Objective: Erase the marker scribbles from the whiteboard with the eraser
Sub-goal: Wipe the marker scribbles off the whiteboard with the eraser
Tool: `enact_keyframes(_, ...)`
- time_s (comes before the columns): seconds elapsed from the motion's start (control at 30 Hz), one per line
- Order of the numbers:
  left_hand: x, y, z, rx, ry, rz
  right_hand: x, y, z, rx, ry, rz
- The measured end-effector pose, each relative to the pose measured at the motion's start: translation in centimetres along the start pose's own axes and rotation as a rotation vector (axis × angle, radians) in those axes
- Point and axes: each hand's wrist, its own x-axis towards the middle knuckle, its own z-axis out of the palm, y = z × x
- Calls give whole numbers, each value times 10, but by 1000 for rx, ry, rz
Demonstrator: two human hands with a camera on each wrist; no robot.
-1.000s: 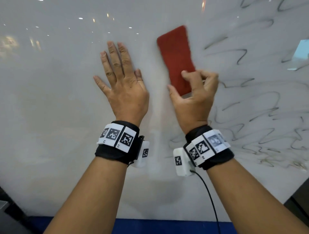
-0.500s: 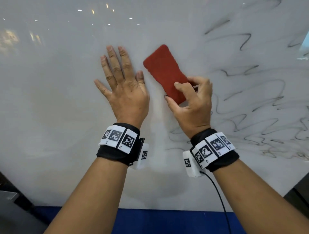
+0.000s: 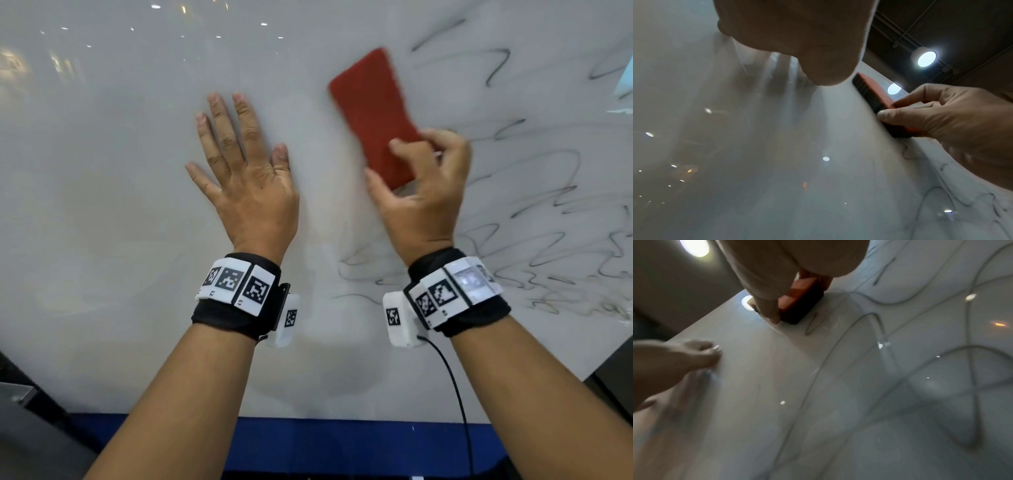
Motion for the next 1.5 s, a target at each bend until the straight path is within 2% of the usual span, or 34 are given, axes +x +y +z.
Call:
enact_keyframes(0.1, -1, 0, -3, -30, -10, -9, -4, -6, 4, 7, 89, 119)
enact_keyframes(0.23, -6, 8, -17, -100, -37, -30, -32, -23, 12, 11, -28, 149)
enact_keyframes(0.37, -21, 32, -27, -313, -76, 140, -37, -25, 6, 88, -67, 142)
enact_keyframes(0.47, -25, 42, -26, -428, -116, 172, -44, -25, 3, 122, -113, 78)
enact_keyframes(0.6, -28, 43, -18, -278, -79, 258, -41, -16, -3, 120, -128, 33)
enact_keyframes(0.67, -30, 43, -11, -188, -74, 300, -38, -8, -12, 111, -82, 42)
enact_keyframes(0.73, -31, 42, -6, -123, -52, 353, -33, 2, -22, 8, -17, 83)
enact_keyframes(0.77, -31, 41, -4, -91, -34, 390, -30, 7, -27, -65, -28, 124)
enact_keyframes(0.83, -31, 38, -2, -50, -7, 478, -29, 13, -33, -218, -177, 217)
enact_keyframes(0.9, -32, 35, 0, -28, 26, 549, -31, 16, -34, -325, -318, 243)
enact_keyframes(1.1, -42, 19, 6, 25, 35, 690, -38, 18, -31, -360, -342, 246)
enact_keyframes(1.17, -40, 12, 7, 10, 33, 648, -39, 20, -31, -361, -341, 249)
enact_keyframes(1.27, -43, 15, 8, -56, 92, 455, -40, 21, -34, -340, -362, 247)
enact_keyframes(1.3, -47, 18, 10, -61, 100, 432, -41, 23, -35, -340, -374, 241)
enact_keyframes(1.37, -57, 19, 14, -29, 90, 511, -45, 26, -39, -353, -407, 232)
enact_keyframes(1.43, -61, 14, 16, 26, 72, 679, -50, 27, -42, -361, -442, 247)
enact_keyframes(1.47, -58, 12, 15, 43, 68, 724, -54, 27, -43, -368, -454, 259)
enact_keyframes(1.5, -54, 12, 14, 48, 76, 713, -56, 26, -44, -377, -463, 271)
